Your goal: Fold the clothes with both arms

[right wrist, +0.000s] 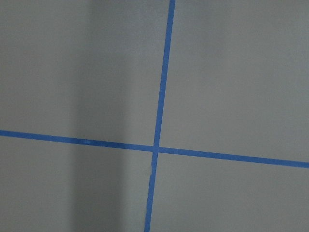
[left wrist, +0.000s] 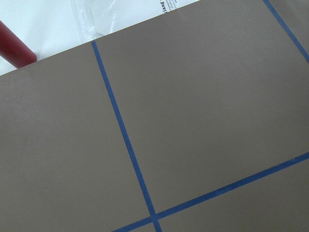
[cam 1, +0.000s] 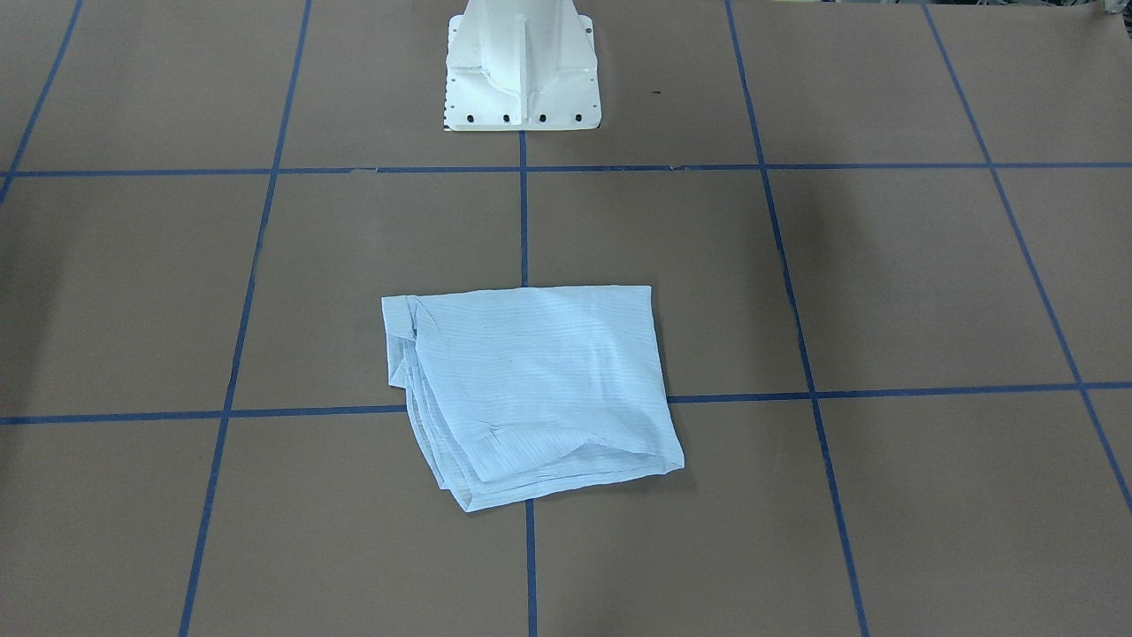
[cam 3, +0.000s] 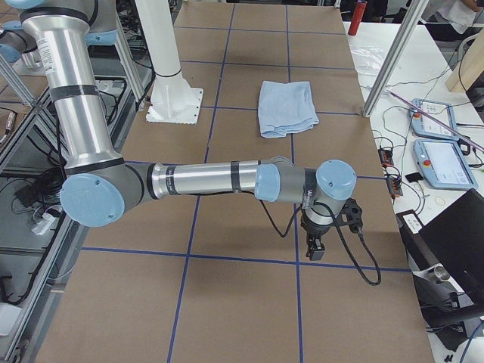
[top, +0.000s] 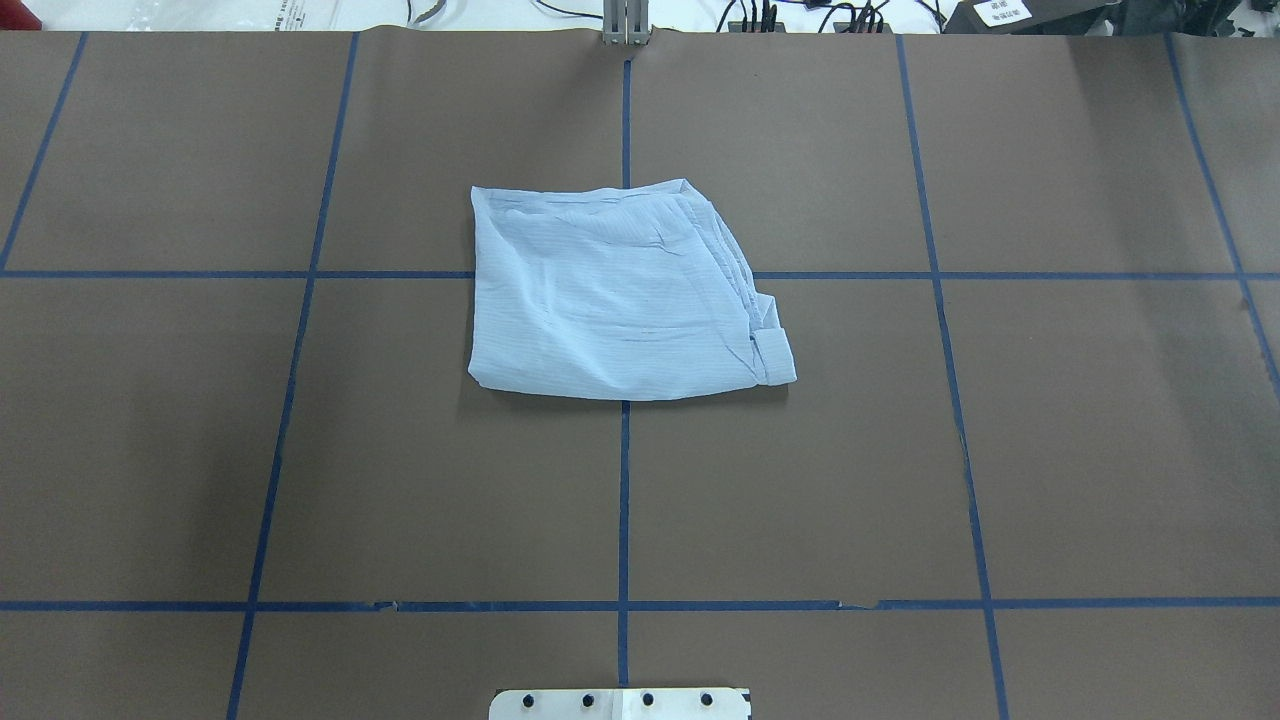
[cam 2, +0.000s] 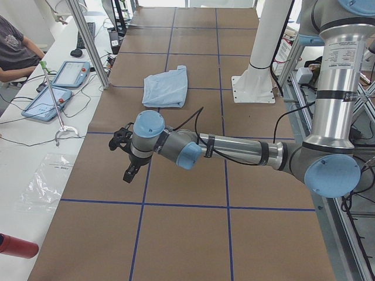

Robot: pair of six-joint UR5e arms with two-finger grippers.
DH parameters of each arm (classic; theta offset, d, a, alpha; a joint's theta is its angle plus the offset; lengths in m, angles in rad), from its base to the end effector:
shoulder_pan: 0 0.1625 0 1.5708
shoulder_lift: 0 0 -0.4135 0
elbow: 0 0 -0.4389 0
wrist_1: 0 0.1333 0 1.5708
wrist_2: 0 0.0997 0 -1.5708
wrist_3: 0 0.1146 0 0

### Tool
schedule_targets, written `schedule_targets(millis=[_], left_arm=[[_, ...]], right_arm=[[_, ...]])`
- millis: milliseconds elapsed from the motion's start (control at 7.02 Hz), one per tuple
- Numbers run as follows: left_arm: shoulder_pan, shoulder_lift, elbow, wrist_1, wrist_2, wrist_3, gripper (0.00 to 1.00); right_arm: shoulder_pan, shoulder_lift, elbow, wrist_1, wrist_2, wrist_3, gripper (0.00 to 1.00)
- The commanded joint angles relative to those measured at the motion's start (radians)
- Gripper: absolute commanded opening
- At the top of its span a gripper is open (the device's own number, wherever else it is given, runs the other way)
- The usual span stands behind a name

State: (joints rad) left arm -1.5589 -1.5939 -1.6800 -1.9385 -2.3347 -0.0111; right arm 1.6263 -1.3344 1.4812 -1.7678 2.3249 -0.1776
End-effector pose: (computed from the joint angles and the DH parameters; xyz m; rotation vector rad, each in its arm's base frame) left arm -0.0472 -0.5724 0.5428 0.4666 0.7530 0.1916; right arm 0.0895 -0.6224 0.5887 0.0402 -0.7547 -0.0973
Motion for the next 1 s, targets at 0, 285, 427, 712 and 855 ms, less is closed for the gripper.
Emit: schedule_targets(millis=[0, 285, 427, 712, 855], left_arm=[[0.000, 0.046, -0.091, 0.018, -0.017, -0.026, 1.00], [0.003, 0.020, -0.066, 0.010, -0.021, -0.024, 1.00], [0.009, -0.018, -0.028, 0.004, -0.028, -0.017, 1.00], [0.014, -0.081, 0.020, 0.004, -0.081, -0.026, 1.00], [0.016, -0.084, 0.013, 0.006, -0.086, -0.026, 1.00]], right_arm=[[-0.002, -0.035, 0.039, -0.004, -0.005, -0.013, 1.00], [-0.009, -0.072, 0.054, 0.010, 0.007, -0.005, 1.00], [-0.009, -0.071, 0.059, 0.008, 0.051, -0.009, 1.00], [-0.017, -0.086, 0.085, 0.010, 0.088, 0.000, 1.00], [-0.017, -0.118, 0.161, 0.010, 0.093, 0.004, 1.00]])
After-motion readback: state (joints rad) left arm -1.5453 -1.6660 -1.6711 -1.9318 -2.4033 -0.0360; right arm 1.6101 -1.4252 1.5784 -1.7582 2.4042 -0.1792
